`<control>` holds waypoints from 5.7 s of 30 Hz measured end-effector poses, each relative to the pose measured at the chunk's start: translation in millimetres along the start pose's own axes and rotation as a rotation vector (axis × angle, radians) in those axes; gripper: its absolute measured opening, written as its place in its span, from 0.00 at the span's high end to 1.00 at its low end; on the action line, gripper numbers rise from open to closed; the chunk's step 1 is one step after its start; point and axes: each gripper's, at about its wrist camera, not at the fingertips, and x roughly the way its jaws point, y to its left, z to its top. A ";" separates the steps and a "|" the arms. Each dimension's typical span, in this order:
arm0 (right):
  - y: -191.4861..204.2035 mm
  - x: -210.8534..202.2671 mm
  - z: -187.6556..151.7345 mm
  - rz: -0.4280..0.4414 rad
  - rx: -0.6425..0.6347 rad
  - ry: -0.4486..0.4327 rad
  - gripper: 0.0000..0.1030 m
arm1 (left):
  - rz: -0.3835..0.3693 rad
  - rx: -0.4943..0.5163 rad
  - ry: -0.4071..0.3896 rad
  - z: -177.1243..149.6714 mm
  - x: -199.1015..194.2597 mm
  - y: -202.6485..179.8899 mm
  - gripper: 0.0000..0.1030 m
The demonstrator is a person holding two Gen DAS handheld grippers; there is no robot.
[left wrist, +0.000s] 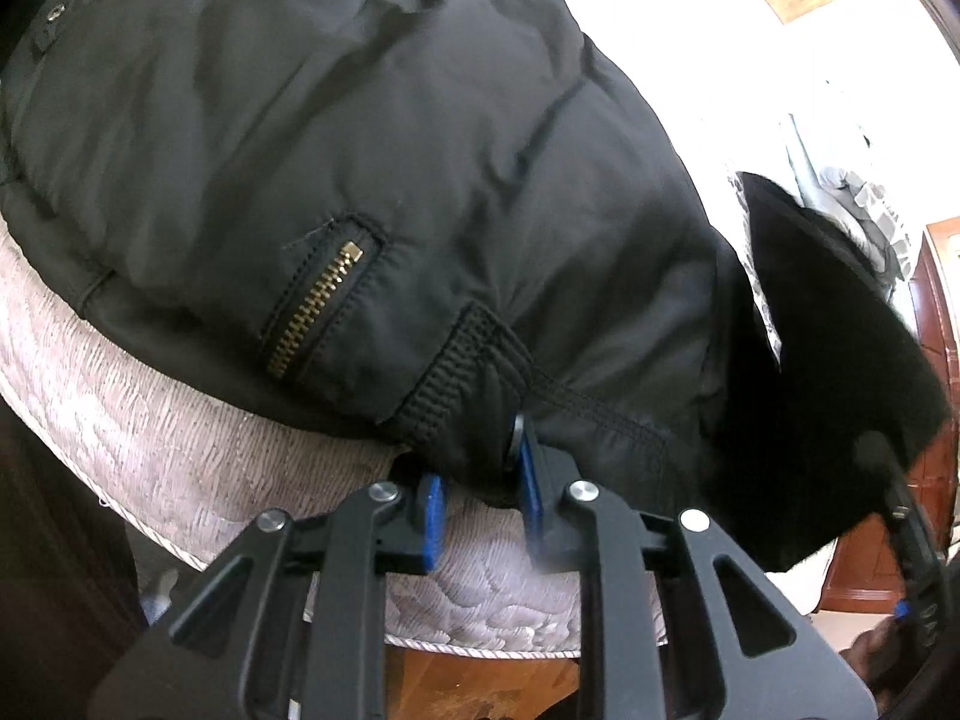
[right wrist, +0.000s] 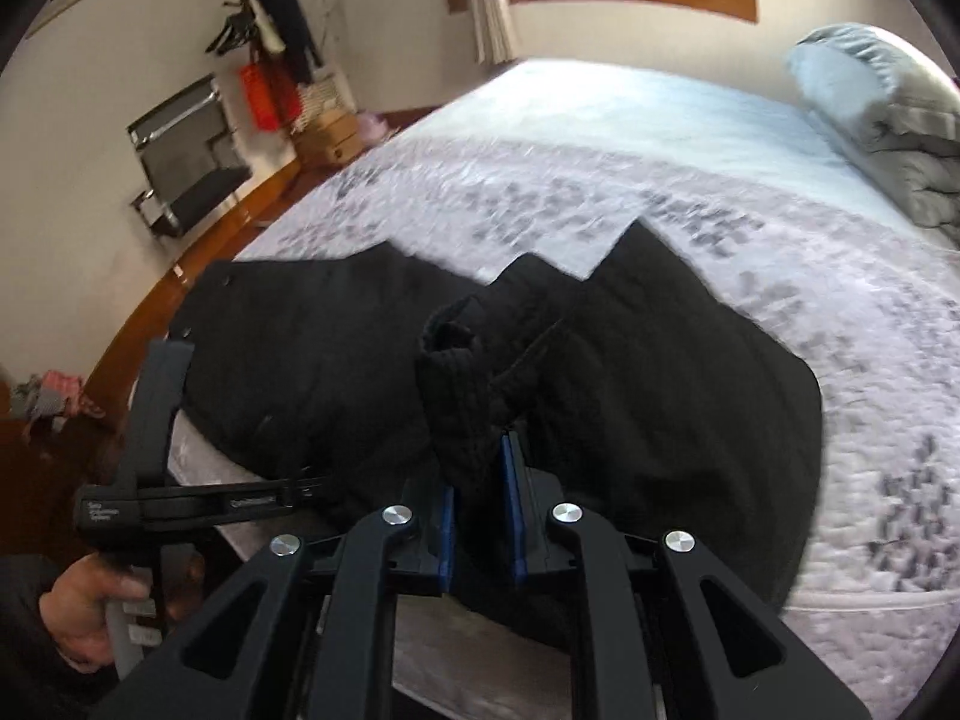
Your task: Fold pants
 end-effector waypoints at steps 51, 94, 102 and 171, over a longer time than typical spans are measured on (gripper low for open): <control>19.8 30.1 -45.4 -0.074 0.054 0.163 0.46 | 0.025 0.217 0.065 19.3 21.1 -15.6 0.60; -17.9 55.5 -23.0 -0.063 0.152 0.192 0.58 | 0.021 0.240 0.118 25.9 14.7 3.8 0.45; -14.9 53.2 -26.6 -0.051 0.146 0.183 0.57 | -0.041 0.146 0.149 33.8 -11.4 32.7 0.44; -40.8 75.5 -35.5 0.101 0.310 0.198 0.48 | -0.055 0.411 -0.364 65.9 -85.6 -48.2 0.88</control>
